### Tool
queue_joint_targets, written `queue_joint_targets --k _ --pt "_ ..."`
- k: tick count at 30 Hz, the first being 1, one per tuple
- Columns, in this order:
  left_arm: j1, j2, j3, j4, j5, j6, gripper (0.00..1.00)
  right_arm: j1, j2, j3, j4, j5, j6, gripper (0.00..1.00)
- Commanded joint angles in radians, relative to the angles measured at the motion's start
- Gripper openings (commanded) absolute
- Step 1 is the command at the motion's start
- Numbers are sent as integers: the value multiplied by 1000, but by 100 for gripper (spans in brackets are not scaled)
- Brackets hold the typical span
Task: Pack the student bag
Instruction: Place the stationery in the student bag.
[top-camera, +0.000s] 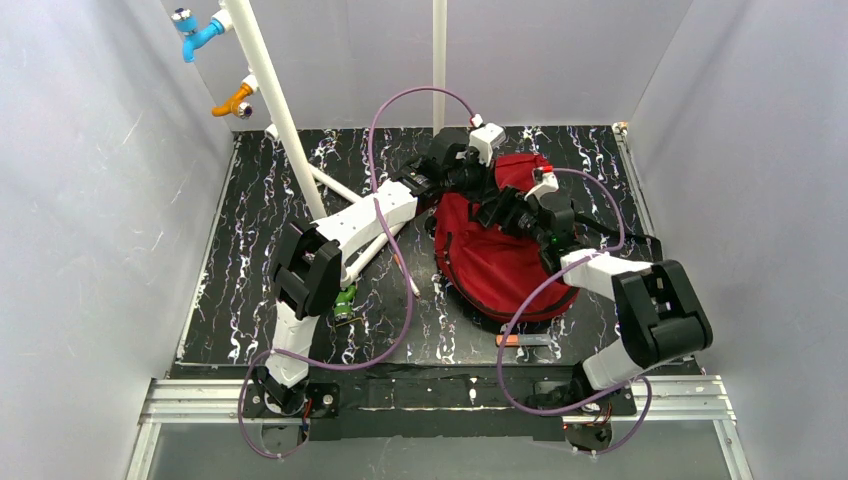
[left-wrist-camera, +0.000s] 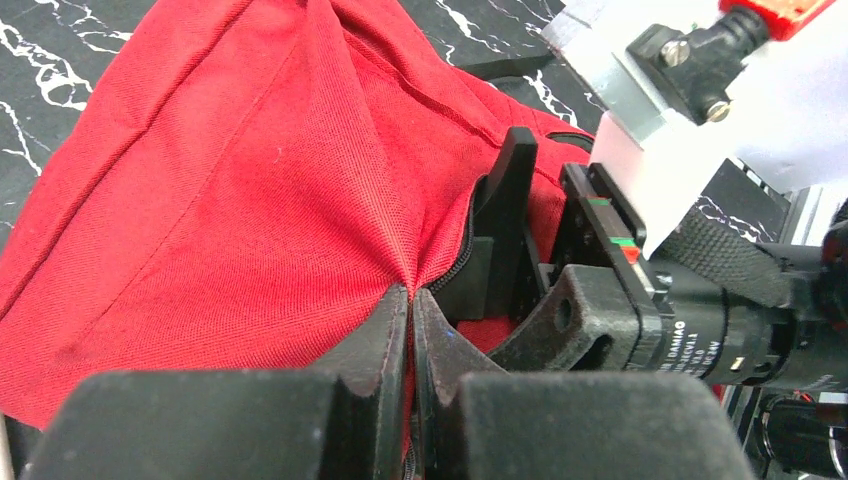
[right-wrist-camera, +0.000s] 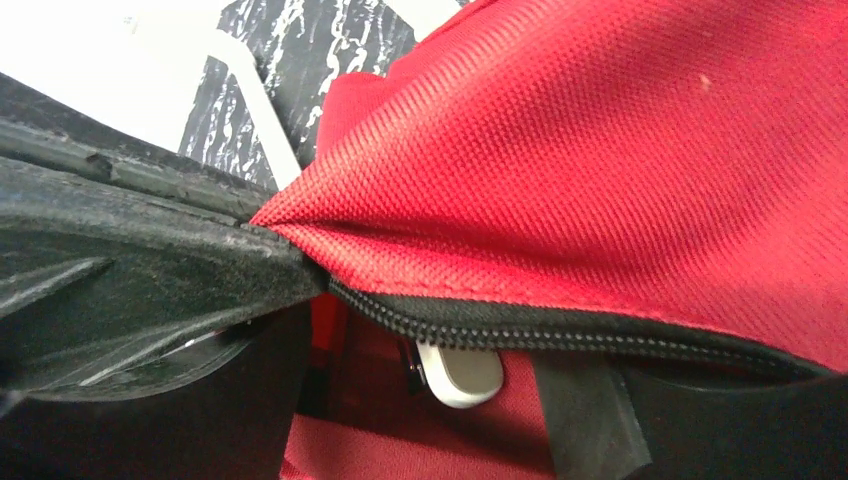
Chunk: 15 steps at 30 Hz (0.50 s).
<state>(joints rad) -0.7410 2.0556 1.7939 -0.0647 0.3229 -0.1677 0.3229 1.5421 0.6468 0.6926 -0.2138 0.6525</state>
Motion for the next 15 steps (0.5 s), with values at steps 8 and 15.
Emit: queue_joint_targets --k 8,15 --pt "2 -38 46 -84 98 18 3 -1 -553 163 -1168 241 -253 96" --pt "5 -196 -134 -27 178 -5 52 -1 -678 237 -1389 246 -176 98"
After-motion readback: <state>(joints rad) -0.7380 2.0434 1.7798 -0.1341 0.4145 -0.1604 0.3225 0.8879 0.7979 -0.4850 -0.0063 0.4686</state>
